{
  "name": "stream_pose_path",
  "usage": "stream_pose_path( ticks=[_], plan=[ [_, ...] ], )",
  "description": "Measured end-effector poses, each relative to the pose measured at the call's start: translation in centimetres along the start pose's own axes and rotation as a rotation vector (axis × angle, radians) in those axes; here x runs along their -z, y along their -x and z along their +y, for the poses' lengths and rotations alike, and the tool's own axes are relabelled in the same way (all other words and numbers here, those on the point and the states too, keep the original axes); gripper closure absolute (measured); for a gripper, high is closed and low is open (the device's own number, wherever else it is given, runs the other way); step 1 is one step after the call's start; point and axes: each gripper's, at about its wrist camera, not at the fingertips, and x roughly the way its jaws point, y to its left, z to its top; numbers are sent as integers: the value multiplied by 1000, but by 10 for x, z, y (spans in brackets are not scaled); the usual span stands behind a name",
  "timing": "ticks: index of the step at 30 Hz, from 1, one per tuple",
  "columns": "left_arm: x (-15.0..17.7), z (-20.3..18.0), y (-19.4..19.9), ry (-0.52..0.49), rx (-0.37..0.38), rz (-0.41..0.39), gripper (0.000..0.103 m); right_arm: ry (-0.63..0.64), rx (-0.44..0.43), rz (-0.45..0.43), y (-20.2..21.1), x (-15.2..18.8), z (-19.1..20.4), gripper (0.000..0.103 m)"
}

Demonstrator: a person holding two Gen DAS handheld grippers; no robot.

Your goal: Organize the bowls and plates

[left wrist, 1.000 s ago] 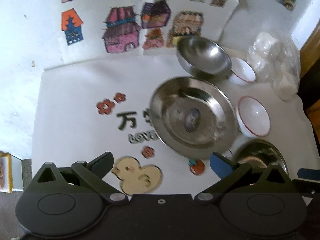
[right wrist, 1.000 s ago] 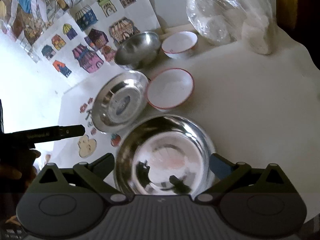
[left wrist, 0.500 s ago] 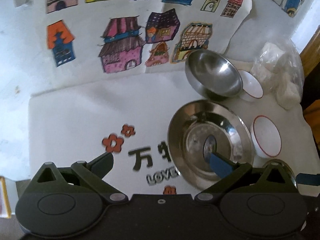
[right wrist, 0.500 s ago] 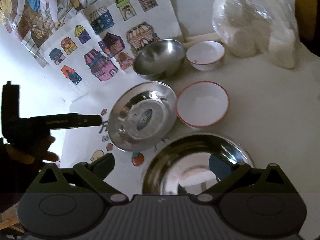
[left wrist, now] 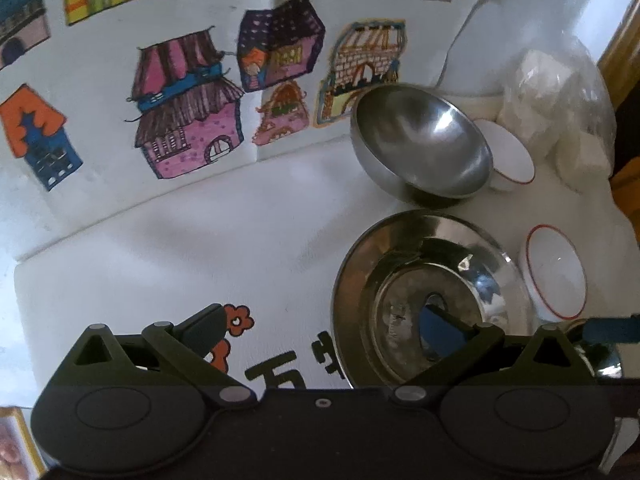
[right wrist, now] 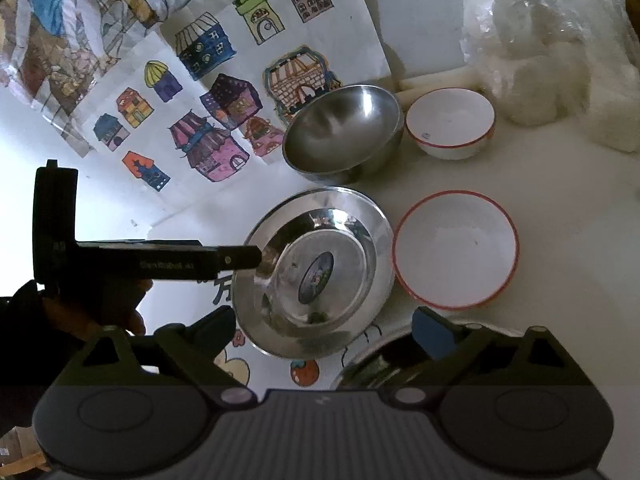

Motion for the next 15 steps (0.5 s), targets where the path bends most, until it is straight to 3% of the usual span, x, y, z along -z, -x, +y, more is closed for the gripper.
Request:
stream_pose_path(
  ticks=[12,15],
  plan=[
    [-3,-1,-13,-4,-36,40,1,-30,45,77,-34,-14,-2,17],
    [-2,-2,-12,-3,-28,38,5,-31,62,94,-40,-14,-3,21]
  ],
)
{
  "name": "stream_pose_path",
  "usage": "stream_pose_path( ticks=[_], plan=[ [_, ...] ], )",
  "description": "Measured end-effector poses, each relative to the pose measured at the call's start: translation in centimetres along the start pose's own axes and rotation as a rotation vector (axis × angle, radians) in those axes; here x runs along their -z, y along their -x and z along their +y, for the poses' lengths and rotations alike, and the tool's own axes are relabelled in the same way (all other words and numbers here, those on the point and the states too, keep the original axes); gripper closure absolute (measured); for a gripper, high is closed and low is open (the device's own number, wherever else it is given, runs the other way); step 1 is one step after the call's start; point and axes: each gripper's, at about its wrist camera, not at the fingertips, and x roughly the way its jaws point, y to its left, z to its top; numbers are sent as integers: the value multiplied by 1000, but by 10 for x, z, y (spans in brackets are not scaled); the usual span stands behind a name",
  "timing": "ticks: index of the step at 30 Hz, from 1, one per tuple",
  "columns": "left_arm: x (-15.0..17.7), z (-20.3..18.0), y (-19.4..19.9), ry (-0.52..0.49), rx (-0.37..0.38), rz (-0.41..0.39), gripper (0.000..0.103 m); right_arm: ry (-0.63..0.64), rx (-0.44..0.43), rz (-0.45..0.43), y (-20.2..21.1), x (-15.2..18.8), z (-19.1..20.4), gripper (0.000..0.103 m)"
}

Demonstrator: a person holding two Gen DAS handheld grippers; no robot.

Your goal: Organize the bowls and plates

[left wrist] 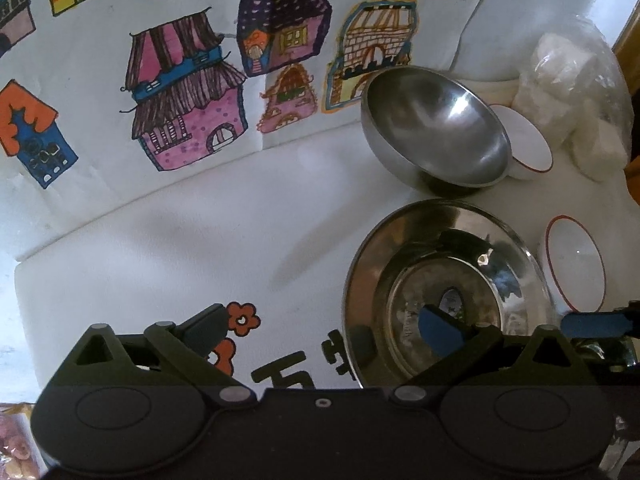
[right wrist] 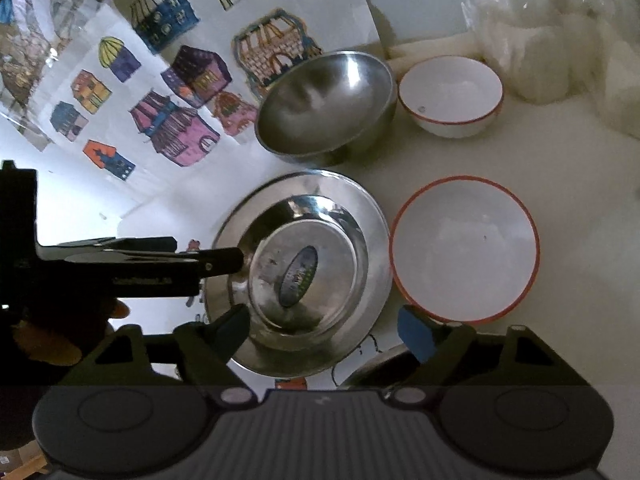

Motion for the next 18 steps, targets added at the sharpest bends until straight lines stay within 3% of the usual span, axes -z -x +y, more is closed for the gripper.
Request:
stream_pose_path(
  ticks=[4,7,11,15,18],
  plan=[
    [0,0,1,6,16,-2,12,-1,6,11,-3,-1,1,27],
    [1,0,0,15,45,2,24,-3,15,19,-5,0,1,31],
    [5,5,-2,55,90,5,53,-6,32,29,-9,-1,1,41],
    [7,9,-1,82,111,-2,71,-10,48,37,-14,-1,1,51],
    [9,12,-3,105,140,10,82,-4,61,43,-16,-1,1,66]
  ],
)
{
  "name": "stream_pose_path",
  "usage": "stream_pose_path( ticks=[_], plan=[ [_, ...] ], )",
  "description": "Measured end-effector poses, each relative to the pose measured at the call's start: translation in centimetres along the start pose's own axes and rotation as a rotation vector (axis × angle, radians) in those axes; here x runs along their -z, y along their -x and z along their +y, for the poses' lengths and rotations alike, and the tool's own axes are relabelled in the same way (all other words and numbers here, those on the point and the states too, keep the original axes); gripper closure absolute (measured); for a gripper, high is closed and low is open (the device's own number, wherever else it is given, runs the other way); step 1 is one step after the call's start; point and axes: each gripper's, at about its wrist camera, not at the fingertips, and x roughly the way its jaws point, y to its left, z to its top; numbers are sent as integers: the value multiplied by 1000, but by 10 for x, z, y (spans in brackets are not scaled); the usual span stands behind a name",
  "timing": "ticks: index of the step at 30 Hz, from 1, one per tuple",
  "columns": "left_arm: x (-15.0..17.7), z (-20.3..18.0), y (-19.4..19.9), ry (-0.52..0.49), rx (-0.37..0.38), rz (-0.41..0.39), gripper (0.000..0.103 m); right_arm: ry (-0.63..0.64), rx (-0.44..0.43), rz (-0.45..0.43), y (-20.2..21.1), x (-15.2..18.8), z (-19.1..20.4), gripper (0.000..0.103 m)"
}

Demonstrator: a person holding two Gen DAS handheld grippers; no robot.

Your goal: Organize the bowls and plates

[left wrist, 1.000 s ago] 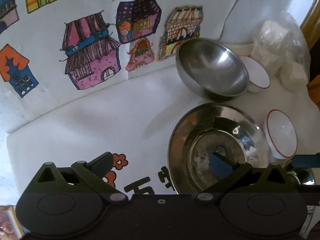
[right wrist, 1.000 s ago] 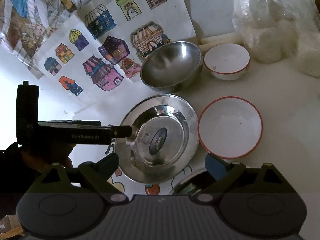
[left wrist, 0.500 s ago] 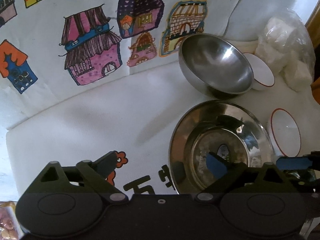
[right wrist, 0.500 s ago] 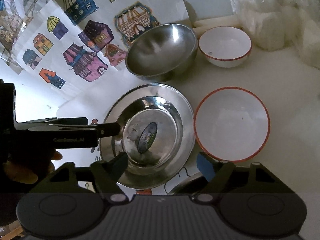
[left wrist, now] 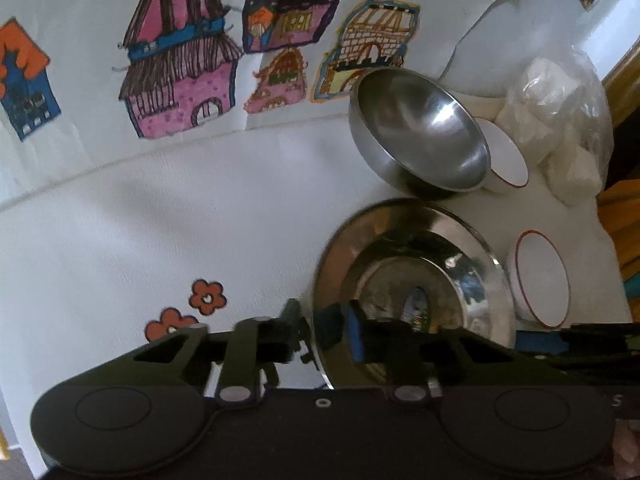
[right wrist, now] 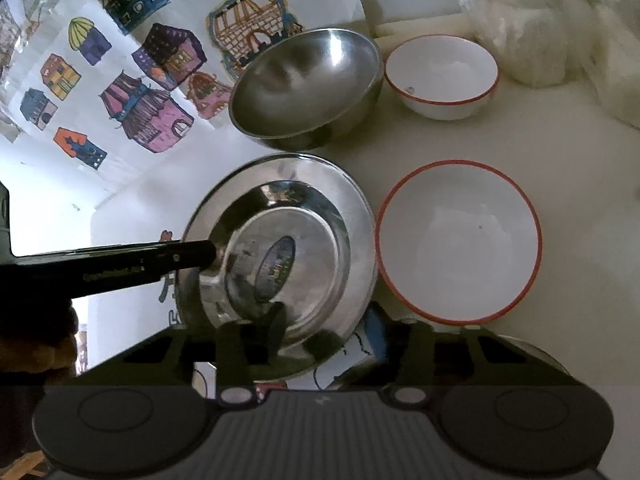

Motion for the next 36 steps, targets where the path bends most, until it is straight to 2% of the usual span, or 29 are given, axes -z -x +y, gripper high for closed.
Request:
stream_pose_path(
  ticks=[4,20,27,36],
  plan=[
    [3,1,2,6,-8,-8,83,31,22,5,-1,2,2,75],
    [32,-9,43,-18,-68,-63,83,104,-40,-31,27,12,10,78],
    [38,-31,61,-47,-64,-102,83,105,-69,-65,55,21,-2,78],
    [48,-79,64,-78,-34,-120,82,94,-72,-98,96,35,-35,78]
  ],
)
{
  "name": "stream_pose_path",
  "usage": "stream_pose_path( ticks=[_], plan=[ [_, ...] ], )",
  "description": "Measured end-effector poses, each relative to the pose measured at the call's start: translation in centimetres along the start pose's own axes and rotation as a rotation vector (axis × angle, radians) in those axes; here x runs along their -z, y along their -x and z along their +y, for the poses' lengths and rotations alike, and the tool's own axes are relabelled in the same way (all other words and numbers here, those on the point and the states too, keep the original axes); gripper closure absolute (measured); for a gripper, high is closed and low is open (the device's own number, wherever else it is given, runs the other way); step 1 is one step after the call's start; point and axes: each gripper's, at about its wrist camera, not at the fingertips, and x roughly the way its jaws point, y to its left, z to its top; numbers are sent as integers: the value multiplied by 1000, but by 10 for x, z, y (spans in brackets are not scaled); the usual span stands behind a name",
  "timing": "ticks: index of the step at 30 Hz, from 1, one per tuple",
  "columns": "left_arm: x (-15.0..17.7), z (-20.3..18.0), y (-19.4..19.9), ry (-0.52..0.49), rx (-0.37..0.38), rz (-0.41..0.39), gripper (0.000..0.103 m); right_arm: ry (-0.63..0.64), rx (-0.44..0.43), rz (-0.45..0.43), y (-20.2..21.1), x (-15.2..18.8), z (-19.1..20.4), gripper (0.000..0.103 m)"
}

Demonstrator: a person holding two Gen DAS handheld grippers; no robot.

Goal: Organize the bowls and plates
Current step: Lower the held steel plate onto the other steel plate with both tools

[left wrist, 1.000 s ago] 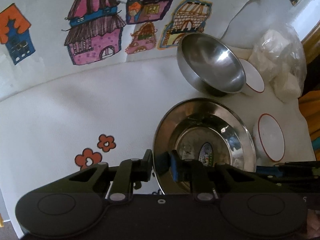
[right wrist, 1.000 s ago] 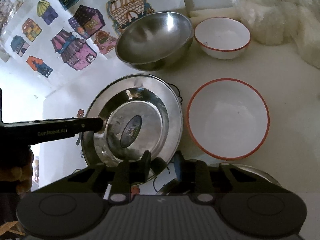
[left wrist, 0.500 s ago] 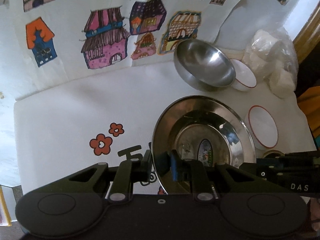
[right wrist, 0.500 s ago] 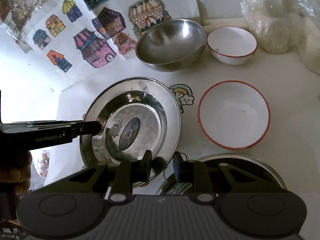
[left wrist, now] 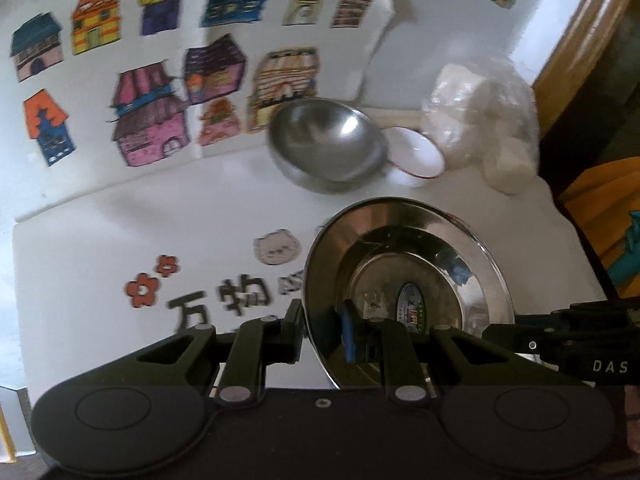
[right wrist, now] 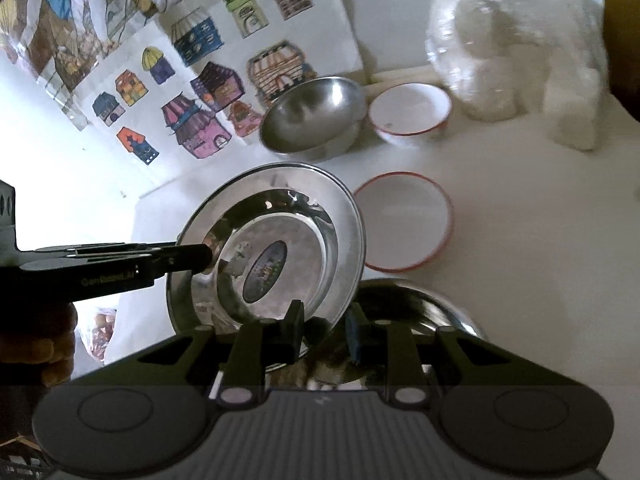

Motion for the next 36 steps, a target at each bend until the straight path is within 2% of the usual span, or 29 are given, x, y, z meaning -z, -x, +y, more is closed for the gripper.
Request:
stream_pose_path(
  ticks=[9,17,36],
  plan=[
    [14,-46,-5,-28,25,20,82,-25,9,6,28,18,-36,77],
    [33,-73,-7,-5,22,59,82,-25,6,50,39,33,-59,77],
    [67,-90,-5,49,-20,102,81,20,-26,134,48,52,-74,77]
  ],
)
